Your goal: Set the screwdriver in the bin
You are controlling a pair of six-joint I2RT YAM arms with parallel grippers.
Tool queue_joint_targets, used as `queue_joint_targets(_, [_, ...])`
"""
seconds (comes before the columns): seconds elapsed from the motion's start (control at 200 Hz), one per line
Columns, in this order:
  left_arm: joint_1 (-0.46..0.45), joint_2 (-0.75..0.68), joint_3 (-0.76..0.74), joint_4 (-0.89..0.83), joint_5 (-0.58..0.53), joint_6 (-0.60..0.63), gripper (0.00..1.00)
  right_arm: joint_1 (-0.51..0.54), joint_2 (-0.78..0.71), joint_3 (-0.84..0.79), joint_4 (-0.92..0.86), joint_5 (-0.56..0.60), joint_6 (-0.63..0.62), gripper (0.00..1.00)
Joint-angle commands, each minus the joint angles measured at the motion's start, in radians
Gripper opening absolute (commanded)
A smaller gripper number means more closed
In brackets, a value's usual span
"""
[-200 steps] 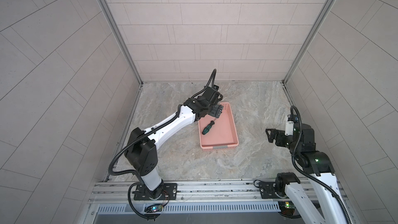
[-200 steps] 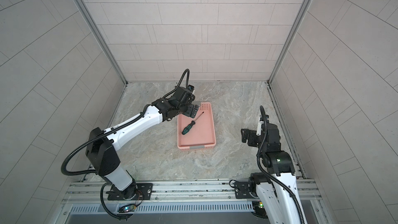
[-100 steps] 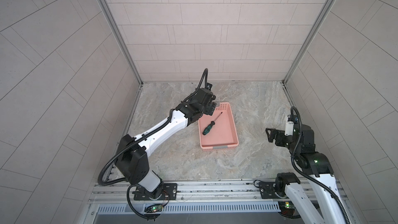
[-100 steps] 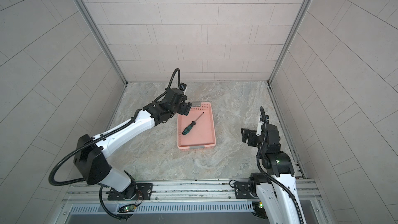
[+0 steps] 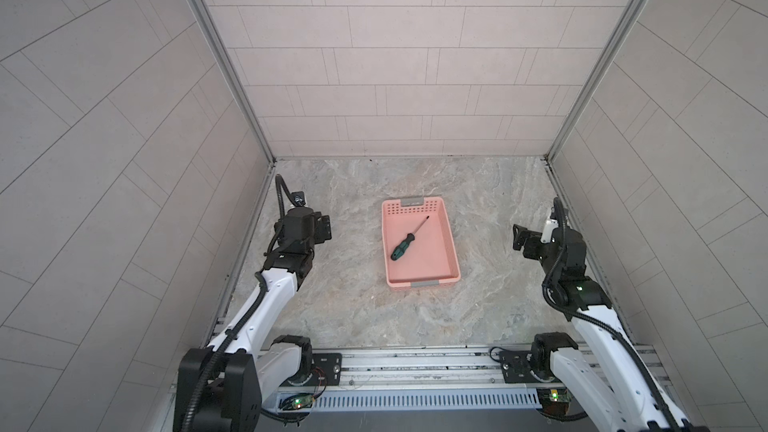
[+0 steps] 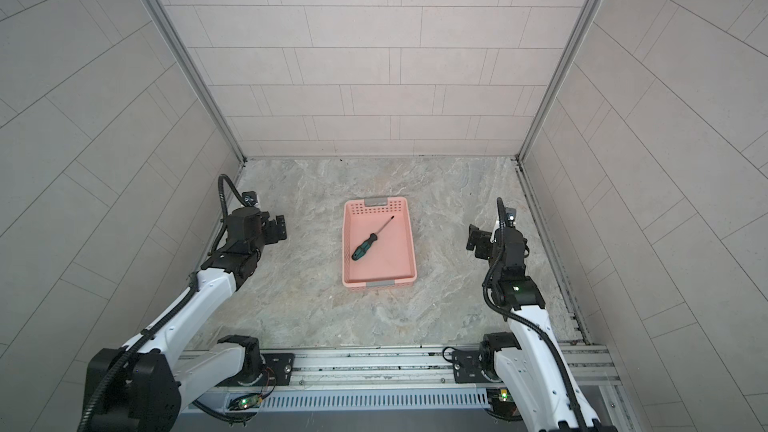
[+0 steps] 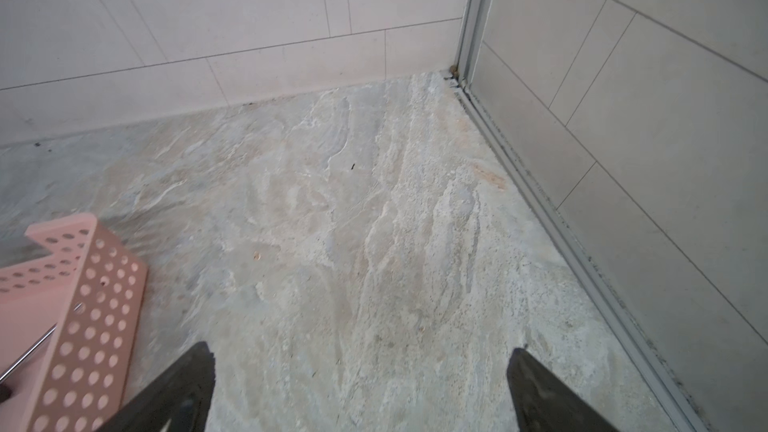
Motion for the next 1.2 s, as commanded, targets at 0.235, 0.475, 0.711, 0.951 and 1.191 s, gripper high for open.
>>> queue_joint_targets(0.235, [0.046, 0.172, -0.162, 0.486, 0.103, 0.125, 1.0, -0.001, 0.26, -0.057, 0.36, 0.111, -0.062, 0.97])
queue_joint_targets(0.475, [0.053, 0.398, -0.105, 0.576, 0.165, 0.106, 1.0, -0.001, 0.442, -0.115, 0.592, 0.131, -0.062, 0.95])
queue_joint_targets(0.711, [0.098, 0.469, -0.135, 0.688, 0.221, 0.069, 1.0, 0.002, 0.576, -0.086, 0.699, 0.102, -0.09, 0.93])
queue_joint_targets(0.951, [0.092, 0.479, -0.116, 0.661, 0.189, 0.072, 1.0, 0.019, 0.753, -0.092, 0.894, 0.034, -0.15, 0.92])
queue_joint_targets(1.191, [0.09, 0.482, -0.114, 0.656, 0.186, 0.073, 1.0, 0.034, 0.749, -0.048, 0.79, 0.0, -0.193, 0.94])
